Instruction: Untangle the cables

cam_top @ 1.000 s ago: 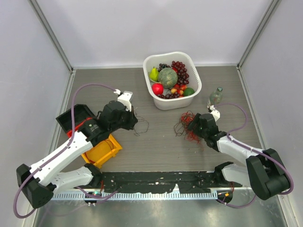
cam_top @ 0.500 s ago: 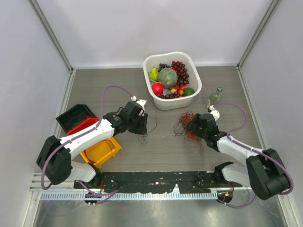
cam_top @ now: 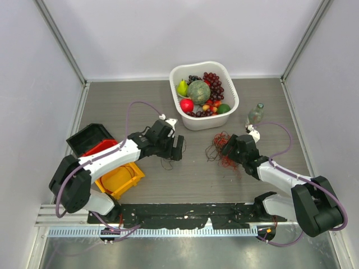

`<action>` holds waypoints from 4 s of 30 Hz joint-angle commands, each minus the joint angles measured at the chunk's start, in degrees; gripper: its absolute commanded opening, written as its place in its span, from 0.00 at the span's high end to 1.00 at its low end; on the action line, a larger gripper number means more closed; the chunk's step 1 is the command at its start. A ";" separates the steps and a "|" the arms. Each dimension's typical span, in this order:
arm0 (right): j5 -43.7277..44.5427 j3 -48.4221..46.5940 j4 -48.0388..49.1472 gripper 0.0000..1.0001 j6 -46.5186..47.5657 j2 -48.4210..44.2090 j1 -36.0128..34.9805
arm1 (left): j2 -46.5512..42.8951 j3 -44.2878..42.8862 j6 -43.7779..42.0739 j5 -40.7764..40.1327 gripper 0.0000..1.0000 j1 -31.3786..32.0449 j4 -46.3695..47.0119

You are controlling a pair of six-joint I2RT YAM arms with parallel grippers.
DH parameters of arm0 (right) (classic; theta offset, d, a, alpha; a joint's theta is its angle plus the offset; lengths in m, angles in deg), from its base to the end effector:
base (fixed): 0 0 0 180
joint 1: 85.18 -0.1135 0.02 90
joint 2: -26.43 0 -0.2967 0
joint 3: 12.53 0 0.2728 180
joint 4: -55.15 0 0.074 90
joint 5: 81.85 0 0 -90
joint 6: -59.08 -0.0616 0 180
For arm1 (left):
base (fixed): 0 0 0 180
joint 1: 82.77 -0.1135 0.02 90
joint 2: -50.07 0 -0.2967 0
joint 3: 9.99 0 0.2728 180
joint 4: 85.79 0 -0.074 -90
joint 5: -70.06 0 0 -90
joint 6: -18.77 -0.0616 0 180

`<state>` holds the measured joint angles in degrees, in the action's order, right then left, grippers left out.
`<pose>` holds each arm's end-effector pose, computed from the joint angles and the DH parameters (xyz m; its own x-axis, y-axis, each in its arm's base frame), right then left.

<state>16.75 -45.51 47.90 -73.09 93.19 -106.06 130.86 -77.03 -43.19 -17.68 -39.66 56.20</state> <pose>0.2195 0.0739 0.1459 -0.6204 0.4738 -0.6250 0.2287 0.8716 0.4337 0.2330 -0.2214 0.2351 -0.8355 0.1387 -0.5317 0.3489 0.8815 -0.3183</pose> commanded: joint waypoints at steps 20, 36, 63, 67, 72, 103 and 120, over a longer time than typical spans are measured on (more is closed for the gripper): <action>-2.89 1.02 -2.11 0.32 0.78 2.06 -0.03 | 17.90 -6.40 -8.87 -21.16 0.41 8.57 8.95; -3.15 1.90 -1.76 0.32 0.69 0.30 -0.03 | 26.96 -10.28 -6.06 -8.61 0.85 6.11 7.11; -3.94 2.69 -1.06 0.32 1.04 -1.02 -0.03 | -14.16 -7.28 5.45 -0.59 1.00 -5.21 -10.11; -4.12 2.78 -0.97 0.32 1.13 -1.20 -0.03 | -18.20 -9.65 8.44 -4.43 1.00 -16.19 -17.84; -4.29 2.87 -0.80 0.32 1.13 -1.37 -0.03 | -22.52 -11.06 11.77 -7.27 1.00 -26.92 -22.41; -4.73 2.61 -0.62 0.32 1.39 -0.67 -0.03 | -18.13 2.82 36.22 -20.19 1.00 -47.50 -25.94; -4.91 2.61 -0.44 0.32 1.48 -0.58 -0.03 | -13.37 3.88 35.87 -17.11 0.50 -58.05 -20.93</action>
<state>13.12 -43.95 49.82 -71.81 91.97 -106.04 120.59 -71.84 -6.30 -30.83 -96.90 33.51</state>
